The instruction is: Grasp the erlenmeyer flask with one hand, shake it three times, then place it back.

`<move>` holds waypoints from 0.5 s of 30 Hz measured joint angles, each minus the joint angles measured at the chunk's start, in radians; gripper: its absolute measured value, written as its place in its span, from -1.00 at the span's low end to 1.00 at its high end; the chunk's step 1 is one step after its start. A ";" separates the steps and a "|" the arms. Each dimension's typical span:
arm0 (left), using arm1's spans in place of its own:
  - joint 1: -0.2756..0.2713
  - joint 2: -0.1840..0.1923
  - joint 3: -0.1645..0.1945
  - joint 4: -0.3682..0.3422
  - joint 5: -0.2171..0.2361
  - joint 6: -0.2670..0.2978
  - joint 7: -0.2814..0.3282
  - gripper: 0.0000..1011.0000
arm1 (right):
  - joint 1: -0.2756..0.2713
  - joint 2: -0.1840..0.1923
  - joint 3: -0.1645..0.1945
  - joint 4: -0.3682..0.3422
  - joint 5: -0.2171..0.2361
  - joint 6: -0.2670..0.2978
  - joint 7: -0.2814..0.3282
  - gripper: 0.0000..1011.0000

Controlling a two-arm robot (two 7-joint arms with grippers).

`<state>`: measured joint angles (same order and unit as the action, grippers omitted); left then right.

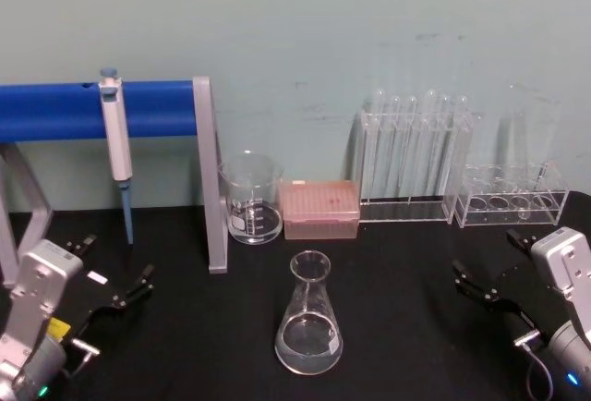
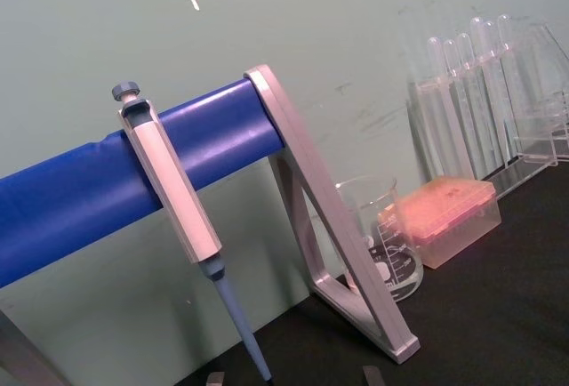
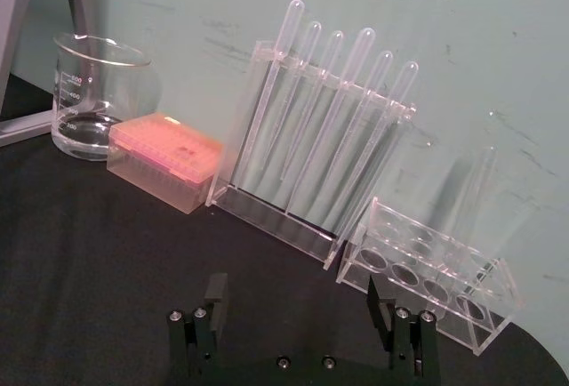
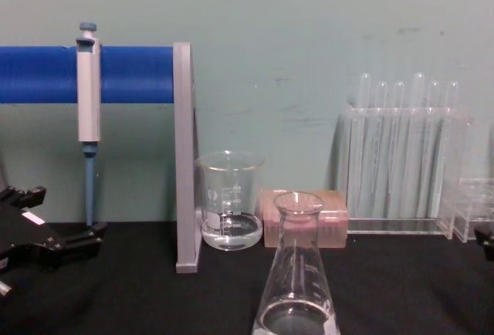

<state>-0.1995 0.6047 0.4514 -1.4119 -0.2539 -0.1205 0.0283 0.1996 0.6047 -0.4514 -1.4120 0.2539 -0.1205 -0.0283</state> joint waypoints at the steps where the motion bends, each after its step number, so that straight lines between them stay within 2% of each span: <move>1: 0.000 0.000 0.000 0.000 0.000 0.000 0.000 0.98 | 0.000 0.000 0.000 0.000 0.000 0.000 0.000 0.98; 15: 0.000 0.000 0.000 0.000 0.000 0.000 0.000 0.98 | 0.000 0.000 0.000 0.000 0.000 0.000 0.000 0.98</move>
<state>-0.1996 0.6047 0.4514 -1.4120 -0.2539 -0.1205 0.0283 0.1995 0.6047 -0.4514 -1.4120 0.2539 -0.1205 -0.0283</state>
